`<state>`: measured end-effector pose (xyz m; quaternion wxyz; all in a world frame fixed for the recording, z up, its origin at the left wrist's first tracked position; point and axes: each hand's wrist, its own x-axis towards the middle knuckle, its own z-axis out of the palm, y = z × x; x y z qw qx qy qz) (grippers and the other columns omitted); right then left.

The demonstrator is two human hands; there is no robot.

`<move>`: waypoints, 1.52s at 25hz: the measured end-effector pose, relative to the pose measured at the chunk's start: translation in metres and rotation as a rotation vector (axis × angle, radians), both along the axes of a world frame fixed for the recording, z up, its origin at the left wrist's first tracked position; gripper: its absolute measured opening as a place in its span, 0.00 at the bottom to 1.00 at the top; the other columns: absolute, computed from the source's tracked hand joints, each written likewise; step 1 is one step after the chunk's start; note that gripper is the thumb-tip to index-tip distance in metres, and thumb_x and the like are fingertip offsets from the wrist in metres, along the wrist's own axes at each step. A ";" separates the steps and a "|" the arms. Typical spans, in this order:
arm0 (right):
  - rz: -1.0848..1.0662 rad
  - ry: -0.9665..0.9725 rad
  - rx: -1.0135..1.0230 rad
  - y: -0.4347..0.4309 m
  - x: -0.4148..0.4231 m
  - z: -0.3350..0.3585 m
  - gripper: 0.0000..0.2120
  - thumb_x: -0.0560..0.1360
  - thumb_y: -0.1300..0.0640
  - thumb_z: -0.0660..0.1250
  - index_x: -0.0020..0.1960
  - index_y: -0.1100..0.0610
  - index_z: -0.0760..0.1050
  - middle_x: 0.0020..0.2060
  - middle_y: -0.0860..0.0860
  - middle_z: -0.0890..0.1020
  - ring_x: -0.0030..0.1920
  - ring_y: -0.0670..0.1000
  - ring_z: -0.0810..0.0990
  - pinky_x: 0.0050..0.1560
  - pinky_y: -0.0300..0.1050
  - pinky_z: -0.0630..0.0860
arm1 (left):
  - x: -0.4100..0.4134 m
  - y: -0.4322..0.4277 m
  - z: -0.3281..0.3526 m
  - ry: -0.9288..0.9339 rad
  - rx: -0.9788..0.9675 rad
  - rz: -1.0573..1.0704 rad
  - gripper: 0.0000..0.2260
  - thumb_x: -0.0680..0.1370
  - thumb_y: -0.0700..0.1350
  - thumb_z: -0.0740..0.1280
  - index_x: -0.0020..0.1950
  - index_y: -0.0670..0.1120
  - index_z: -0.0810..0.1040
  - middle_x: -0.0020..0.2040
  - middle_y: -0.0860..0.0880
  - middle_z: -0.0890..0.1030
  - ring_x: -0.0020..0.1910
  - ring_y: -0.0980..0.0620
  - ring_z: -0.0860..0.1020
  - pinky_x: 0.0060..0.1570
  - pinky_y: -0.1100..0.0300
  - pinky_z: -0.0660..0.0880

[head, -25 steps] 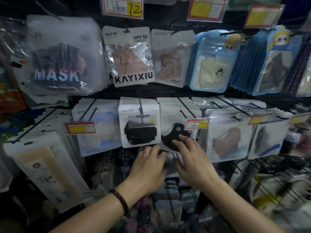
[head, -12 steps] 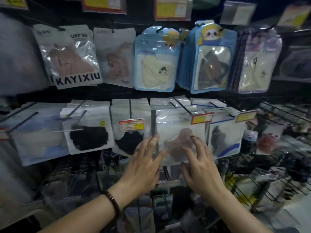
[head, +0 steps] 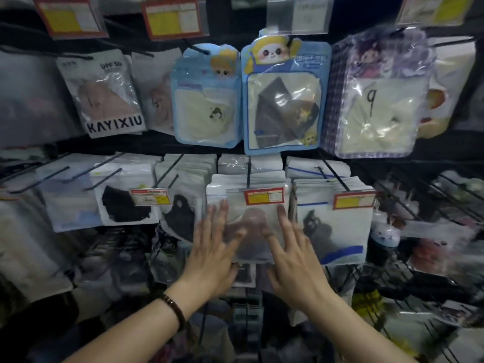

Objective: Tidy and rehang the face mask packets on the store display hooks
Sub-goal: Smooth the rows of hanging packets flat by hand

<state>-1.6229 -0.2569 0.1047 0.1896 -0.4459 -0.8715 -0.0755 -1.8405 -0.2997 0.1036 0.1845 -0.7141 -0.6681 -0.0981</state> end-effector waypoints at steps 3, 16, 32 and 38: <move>0.049 -0.018 -0.030 0.008 -0.004 0.003 0.44 0.78 0.46 0.69 0.88 0.53 0.53 0.85 0.60 0.32 0.86 0.68 0.53 0.80 0.65 0.67 | -0.002 0.003 0.006 -0.003 -0.011 0.029 0.55 0.73 0.55 0.77 0.87 0.62 0.40 0.85 0.37 0.33 0.84 0.29 0.35 0.80 0.27 0.53; -0.150 0.093 -0.296 0.002 -0.041 0.035 0.44 0.82 0.46 0.64 0.88 0.48 0.39 0.84 0.57 0.28 0.85 0.64 0.31 0.85 0.61 0.52 | -0.008 0.023 0.030 -0.229 -0.112 -0.082 0.52 0.78 0.47 0.71 0.83 0.68 0.33 0.78 0.49 0.16 0.77 0.35 0.20 0.81 0.35 0.37; -0.267 -0.096 -0.443 0.052 -0.070 0.065 0.28 0.83 0.45 0.67 0.79 0.49 0.63 0.75 0.55 0.70 0.74 0.59 0.72 0.71 0.56 0.76 | -0.017 0.073 0.047 0.112 -0.259 0.111 0.44 0.81 0.59 0.66 0.86 0.57 0.38 0.86 0.41 0.32 0.86 0.35 0.39 0.79 0.31 0.37; -0.217 -0.142 -0.418 0.041 -0.061 0.072 0.19 0.85 0.46 0.64 0.71 0.55 0.75 0.66 0.54 0.77 0.66 0.56 0.78 0.65 0.52 0.79 | -0.022 0.058 0.048 0.113 -0.256 0.042 0.41 0.81 0.57 0.67 0.86 0.58 0.45 0.85 0.41 0.32 0.85 0.36 0.36 0.80 0.31 0.37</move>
